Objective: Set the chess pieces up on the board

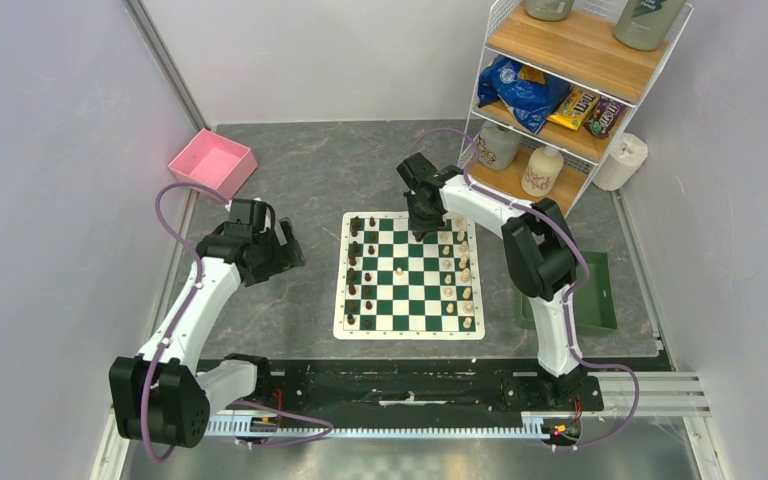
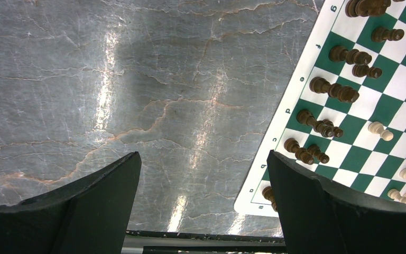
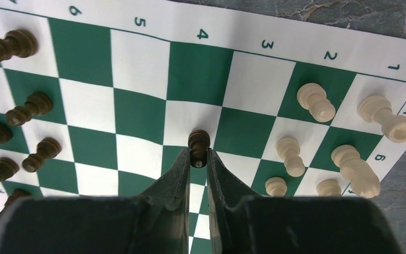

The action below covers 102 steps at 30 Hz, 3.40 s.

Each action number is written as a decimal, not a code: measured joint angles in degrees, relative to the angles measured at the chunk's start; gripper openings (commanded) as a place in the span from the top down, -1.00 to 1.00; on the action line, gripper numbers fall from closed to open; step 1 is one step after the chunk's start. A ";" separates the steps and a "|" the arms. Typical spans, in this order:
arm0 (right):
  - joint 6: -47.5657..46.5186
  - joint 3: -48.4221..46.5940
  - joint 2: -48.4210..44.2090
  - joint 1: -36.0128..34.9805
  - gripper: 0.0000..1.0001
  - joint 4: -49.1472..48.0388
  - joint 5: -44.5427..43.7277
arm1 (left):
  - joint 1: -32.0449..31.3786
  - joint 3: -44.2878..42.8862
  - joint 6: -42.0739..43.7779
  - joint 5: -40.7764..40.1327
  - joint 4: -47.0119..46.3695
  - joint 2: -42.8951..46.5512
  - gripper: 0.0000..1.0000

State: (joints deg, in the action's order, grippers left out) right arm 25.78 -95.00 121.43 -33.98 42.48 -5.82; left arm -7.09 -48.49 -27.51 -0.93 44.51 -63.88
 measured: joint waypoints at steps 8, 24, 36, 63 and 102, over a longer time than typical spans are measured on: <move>-0.28 -1.03 -3.23 -3.19 0.70 0.28 1.09 | 0.00 -0.02 0.00 0.00 0.00 -0.07 -0.93; 0.33 -3.21 -2.62 -13.22 0.69 1.57 2.56 | 0.00 0.00 0.00 0.00 0.00 -0.13 -0.93; 0.74 -6.75 2.56 -14.75 0.68 1.99 3.15 | 0.00 0.00 0.00 0.00 0.00 -0.13 -0.93; 0.68 -10.36 6.27 -15.06 0.52 2.73 2.80 | 0.00 0.00 0.00 0.00 0.00 -0.13 -0.93; 1.75 0.98 -7.23 -13.73 -0.08 3.15 -3.15 | 0.00 -0.02 0.00 0.00 0.00 -0.13 -0.93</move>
State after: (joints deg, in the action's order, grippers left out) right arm 27.53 -94.02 114.19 -47.70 45.63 -8.97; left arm -7.09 -48.51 -27.51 -0.93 44.51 -64.01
